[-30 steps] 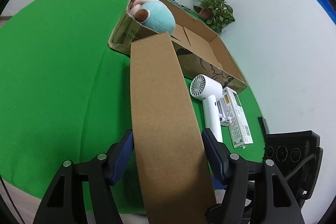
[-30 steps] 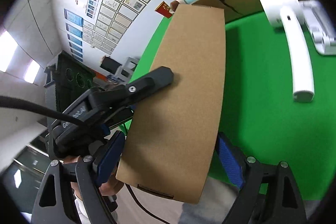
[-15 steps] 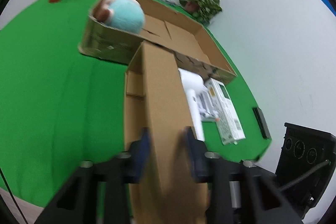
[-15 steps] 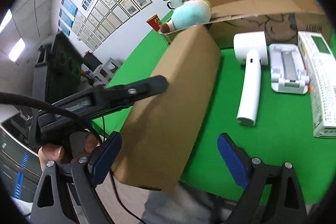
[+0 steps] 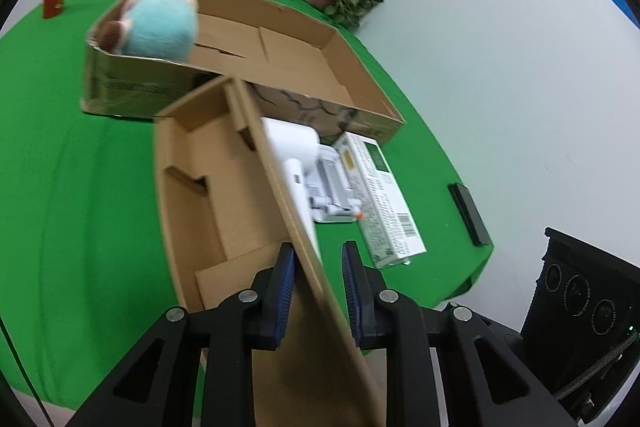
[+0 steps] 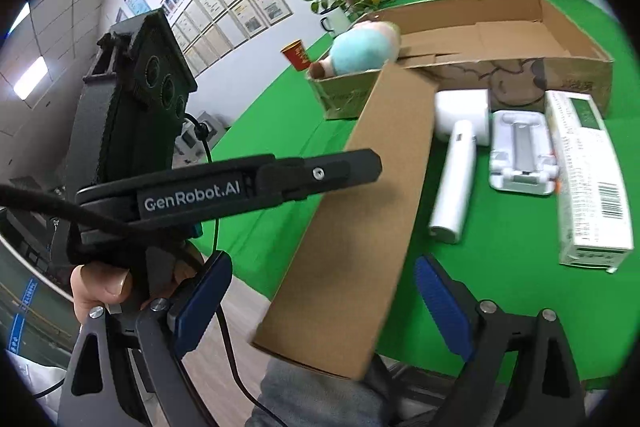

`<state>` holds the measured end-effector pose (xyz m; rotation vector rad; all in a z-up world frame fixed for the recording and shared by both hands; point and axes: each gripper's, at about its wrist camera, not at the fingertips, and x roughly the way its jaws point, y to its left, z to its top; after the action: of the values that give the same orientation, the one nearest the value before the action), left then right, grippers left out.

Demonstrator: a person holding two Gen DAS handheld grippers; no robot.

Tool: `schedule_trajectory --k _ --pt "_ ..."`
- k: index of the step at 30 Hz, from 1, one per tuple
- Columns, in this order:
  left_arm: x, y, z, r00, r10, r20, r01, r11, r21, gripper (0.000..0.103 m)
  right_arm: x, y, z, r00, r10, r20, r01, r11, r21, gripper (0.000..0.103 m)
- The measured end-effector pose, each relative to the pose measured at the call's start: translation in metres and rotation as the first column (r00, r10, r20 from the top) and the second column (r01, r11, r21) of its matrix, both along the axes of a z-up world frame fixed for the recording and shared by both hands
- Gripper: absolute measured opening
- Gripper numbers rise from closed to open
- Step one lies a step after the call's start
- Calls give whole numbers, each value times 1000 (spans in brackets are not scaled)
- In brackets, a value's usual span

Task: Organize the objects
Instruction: 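Lift the cardboard insert with the left gripper and turn it upright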

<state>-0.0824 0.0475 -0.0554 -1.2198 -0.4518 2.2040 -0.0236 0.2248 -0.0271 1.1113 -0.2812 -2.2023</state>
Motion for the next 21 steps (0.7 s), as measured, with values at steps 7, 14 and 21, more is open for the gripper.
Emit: schedule_trajectory --k 7,14,21 --pt "-1 23 5 999 -37 -32 36 999 -27 21 -4 13 -1 999 -54 -1 54 998 36 93" --pt "5 2 4 998 30 -59 -34 997 -68 21 -7 5 -14 997 -69 -32 73 989 126 46" --pt "11 -49 -2 983 162 -85 -172 976 -132 21 -14 2 -39 996 -71 46 66 993 101 27"
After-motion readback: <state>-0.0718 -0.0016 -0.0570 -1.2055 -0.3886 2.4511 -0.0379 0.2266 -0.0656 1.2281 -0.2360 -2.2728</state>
